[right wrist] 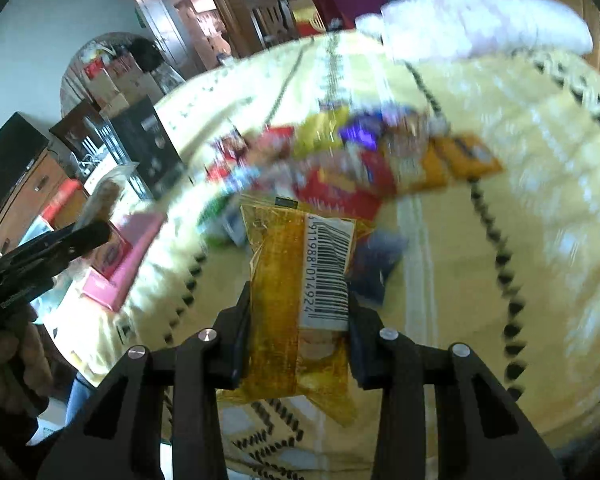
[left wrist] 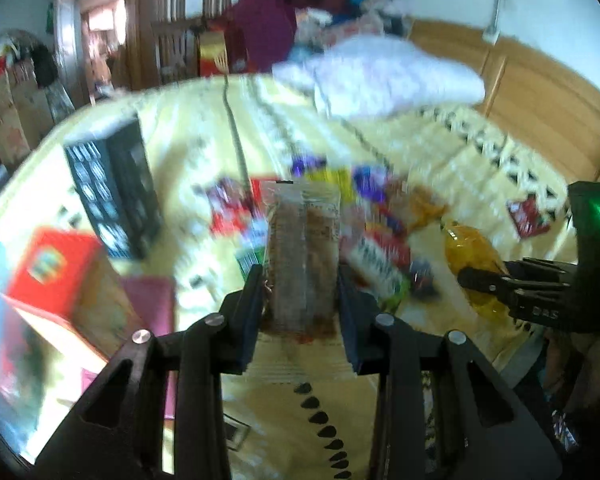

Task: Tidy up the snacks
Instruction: 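Carry the clear brown packet and yellow barcode bag over the glass bowl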

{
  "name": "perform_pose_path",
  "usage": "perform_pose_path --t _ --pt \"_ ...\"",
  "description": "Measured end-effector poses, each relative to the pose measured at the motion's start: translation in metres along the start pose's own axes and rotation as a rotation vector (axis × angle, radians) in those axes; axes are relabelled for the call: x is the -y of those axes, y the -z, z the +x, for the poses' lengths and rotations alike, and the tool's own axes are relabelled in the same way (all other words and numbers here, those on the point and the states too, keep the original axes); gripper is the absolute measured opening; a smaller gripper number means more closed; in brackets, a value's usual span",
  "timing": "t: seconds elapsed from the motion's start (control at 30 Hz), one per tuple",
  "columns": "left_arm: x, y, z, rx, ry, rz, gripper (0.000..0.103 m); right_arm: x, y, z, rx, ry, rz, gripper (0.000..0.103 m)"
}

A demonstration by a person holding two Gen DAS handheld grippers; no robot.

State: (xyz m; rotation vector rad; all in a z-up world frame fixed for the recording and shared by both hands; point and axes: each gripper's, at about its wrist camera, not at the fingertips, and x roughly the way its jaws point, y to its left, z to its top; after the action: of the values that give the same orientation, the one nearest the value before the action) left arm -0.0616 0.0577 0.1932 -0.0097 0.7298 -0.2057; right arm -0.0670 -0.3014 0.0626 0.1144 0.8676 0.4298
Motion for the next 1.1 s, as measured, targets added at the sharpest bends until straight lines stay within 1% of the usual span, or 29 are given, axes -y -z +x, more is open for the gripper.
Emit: perform_pose_path --t 0.1,0.13,0.23,0.37,0.4,0.43,0.47,0.53,0.57,0.73,0.83,0.93,1.0,1.1 --pt "-0.016 -0.021 -0.034 0.092 -0.02 -0.006 0.035 -0.016 -0.027 -0.011 0.045 -0.014 -0.037 0.041" --pt "-0.024 -0.025 -0.042 0.111 -0.025 -0.015 0.035 -0.024 -0.037 -0.015 0.061 -0.021 -0.054 0.041" --pt "-0.058 -0.042 -0.074 0.174 -0.073 -0.054 0.035 -0.051 -0.066 -0.024 0.106 -0.05 -0.106 0.041" --pt "-0.112 -0.052 -0.108 0.234 -0.146 -0.127 0.035 -0.107 -0.107 -0.037 0.168 -0.13 -0.183 0.041" --pt "-0.128 -0.053 -0.117 0.246 -0.172 -0.151 0.035 -0.118 -0.113 -0.039 0.176 -0.147 -0.197 0.041" --pt "-0.145 -0.054 -0.126 0.259 -0.203 -0.172 0.035 -0.137 -0.124 -0.041 0.185 -0.177 -0.221 0.041" --pt "-0.156 -0.052 -0.134 0.267 -0.22 -0.189 0.035 -0.155 -0.133 -0.042 0.195 -0.198 -0.248 0.041" --pt "-0.189 -0.052 -0.152 0.282 -0.264 -0.234 0.035 -0.191 -0.148 -0.044 0.209 -0.238 -0.3 0.041" --pt "-0.201 -0.051 -0.159 0.287 -0.288 -0.244 0.035 -0.212 -0.156 -0.045 0.212 -0.271 -0.325 0.041" --pt "-0.262 -0.044 -0.192 0.309 -0.399 -0.312 0.035 -0.302 -0.182 -0.047 0.203 -0.407 -0.421 0.041" --pt "-0.295 -0.037 -0.202 0.3 -0.456 -0.359 0.035 -0.358 -0.192 -0.042 0.181 -0.485 -0.484 0.041" --pt "-0.318 -0.033 -0.205 0.284 -0.49 -0.399 0.035 -0.411 -0.197 -0.032 0.148 -0.535 -0.546 0.041" --pt "-0.326 -0.029 -0.206 0.275 -0.509 -0.415 0.035 -0.444 -0.198 -0.021 0.117 -0.563 -0.574 0.041" --pt "-0.341 -0.025 -0.204 0.263 -0.522 -0.445 0.035 -0.477 -0.198 -0.004 0.074 -0.594 -0.59 0.041"
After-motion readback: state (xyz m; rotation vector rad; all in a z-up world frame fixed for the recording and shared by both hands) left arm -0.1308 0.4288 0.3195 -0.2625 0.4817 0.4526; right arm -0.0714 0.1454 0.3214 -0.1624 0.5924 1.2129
